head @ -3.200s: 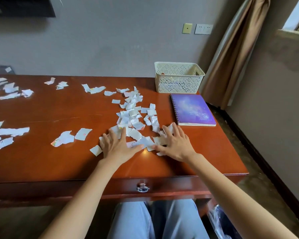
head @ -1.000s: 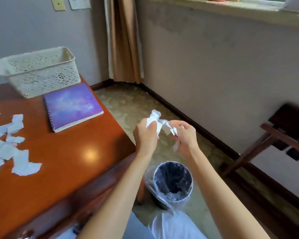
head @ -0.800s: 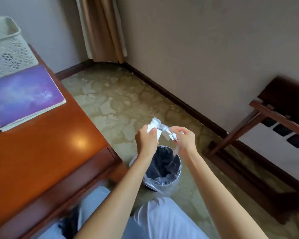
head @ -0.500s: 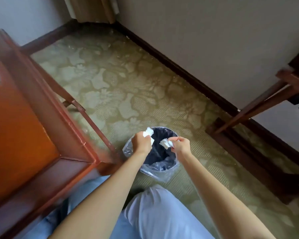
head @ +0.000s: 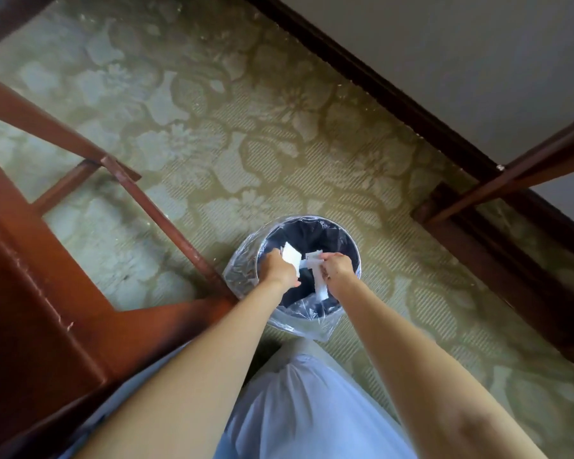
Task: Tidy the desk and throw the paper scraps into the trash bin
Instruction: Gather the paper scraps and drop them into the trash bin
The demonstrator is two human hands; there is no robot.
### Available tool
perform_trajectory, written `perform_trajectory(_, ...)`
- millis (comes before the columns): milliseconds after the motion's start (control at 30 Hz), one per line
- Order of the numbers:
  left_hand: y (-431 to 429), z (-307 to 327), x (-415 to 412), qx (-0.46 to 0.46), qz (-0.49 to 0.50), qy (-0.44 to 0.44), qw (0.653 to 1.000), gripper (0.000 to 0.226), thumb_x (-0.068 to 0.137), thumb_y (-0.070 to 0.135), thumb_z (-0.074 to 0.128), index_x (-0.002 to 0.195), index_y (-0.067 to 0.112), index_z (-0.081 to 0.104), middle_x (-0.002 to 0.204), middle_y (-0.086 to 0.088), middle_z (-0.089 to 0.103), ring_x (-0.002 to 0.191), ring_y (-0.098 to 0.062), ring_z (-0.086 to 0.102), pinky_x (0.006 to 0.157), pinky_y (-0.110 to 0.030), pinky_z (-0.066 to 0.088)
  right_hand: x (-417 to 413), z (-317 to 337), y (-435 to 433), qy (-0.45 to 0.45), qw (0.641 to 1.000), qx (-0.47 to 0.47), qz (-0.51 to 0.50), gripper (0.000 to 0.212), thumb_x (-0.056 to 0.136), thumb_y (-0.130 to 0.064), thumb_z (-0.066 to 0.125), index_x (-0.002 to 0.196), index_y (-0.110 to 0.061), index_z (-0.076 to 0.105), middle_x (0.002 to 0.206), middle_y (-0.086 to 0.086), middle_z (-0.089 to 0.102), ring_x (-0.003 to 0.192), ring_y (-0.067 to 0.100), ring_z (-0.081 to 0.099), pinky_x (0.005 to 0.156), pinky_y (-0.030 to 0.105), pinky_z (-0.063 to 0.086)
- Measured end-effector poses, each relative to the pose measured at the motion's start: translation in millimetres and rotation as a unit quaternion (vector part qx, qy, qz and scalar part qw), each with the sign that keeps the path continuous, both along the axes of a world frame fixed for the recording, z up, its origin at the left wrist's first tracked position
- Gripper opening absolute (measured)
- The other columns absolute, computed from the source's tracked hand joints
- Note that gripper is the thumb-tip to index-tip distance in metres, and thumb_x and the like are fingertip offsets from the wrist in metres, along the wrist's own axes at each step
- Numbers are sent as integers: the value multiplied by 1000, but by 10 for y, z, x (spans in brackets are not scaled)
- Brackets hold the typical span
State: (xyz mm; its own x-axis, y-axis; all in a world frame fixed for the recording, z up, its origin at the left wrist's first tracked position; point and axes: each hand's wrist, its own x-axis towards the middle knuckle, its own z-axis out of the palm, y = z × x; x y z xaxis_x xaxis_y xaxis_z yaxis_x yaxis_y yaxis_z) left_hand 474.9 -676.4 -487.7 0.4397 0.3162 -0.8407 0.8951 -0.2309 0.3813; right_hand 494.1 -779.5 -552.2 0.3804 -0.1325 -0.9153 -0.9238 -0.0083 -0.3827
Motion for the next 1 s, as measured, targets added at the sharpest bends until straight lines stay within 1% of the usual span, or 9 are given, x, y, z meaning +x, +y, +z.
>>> perform_trajectory(133, 6, 0, -8, 3, -56, 10, 998, 69, 91, -9, 46, 149, 12, 16, 151, -11, 32, 132, -30, 42, 101, -35, 44, 25, -38, 99, 28, 996, 29, -84, 23, 95, 1, 36, 99, -11, 55, 78, 7, 47, 69, 18, 47, 81, 29, 47)
perform_trajectory(267, 58, 54, -78, 8, -69, 5, 998, 65, 93, -8, 41, 149, 13, 17, 152, -11, 31, 133, -30, 41, 102, -34, 42, 23, 13, 140, 41, 990, 74, -112, 31, 98, -13, 38, 126, -5, 50, 118, 14, 59, 106, 28, 59, 102, 35, 43)
perform_trajectory(333, 99, 89, -104, -7, -39, 2, 999, 63, 93, -9, 32, 149, 15, 18, 152, -10, 30, 130, -32, 45, 104, -38, 44, 6, 114, 148, 47, 985, 105, -126, 37, 98, -29, 39, 130, -11, 46, 126, 9, 57, 101, 26, 59, 98, 39, 45)
perform_trajectory(467, 158, 294, -101, 7, -50, -16, 999, 50, 92, -5, 29, 140, 8, 35, 141, -17, 42, 120, -36, 52, 100, -44, 46, 11, 308, 129, 48, 995, 60, -71, 50, 96, -36, 40, 139, -10, 42, 142, 8, 44, 122, 26, 47, 104, 36, 36)
perform_trajectory(533, 198, 613, -190, 31, -68, -61, 995, 30, 90, -4, 33, 107, 5, 56, 122, -23, 54, 106, -37, 57, 92, -39, 50, -57, 634, 150, -6, 999, -21, 43, 39, 96, -25, 41, 129, -6, 48, 123, 14, 53, 109, 27, 50, 93, 35, 39)
perform_trajectory(600, 155, 802, -149, 80, -107, -100, 986, 25, 89, -4, 36, 79, 10, 55, 103, -22, 61, 97, -36, 58, 80, -37, 48, -34, 800, 170, -76, 980, -114, 144, 17, 92, -11, 41, 97, -5, 56, 94, 14, 54, 87, 24, 47, 73, 31, 37)
perform_trajectory(700, 146, 1357, -241, 114, -128, -193, 966, 26, 92, 2, 37, 97, 15, 59, 89, -5, 55, 94, -26, 54, 75, -30, 42, -131, 1342, 274, -189, 938, -188, 220, 16, 86, -5, 38, 76, -3, 51, 80, 12, 53, 82, 28, 48, 65, 30, 36)
perform_trajectory(833, 220, 2239, -429, 170, -113, -332, 921, 30, 94, 7, 38, 115, 10, 59, 114, -10, 63, 107, -26, 56, 84, -33, 45, -244, 2237, 488, -344, 880, -242, 220, 31, 90, -10, 38, 107, -1, 63, 112, 15, 65, 106, 32, 57, 88, 34, 44)
perform_trajectory(1000, 574, 3248, -957, 284, -58, -465, 837, 29, 93, 13, 41, 116, 14, 58, 114, -10, 66, 110, -31, 54, 88, -36, 40, -594, 3305, 835, -515, 798, -249, 191, 28, 92, -14, 40, 107, -10, 63, 113, 9, 65, 106, 26, 59, 91, 33, 44)
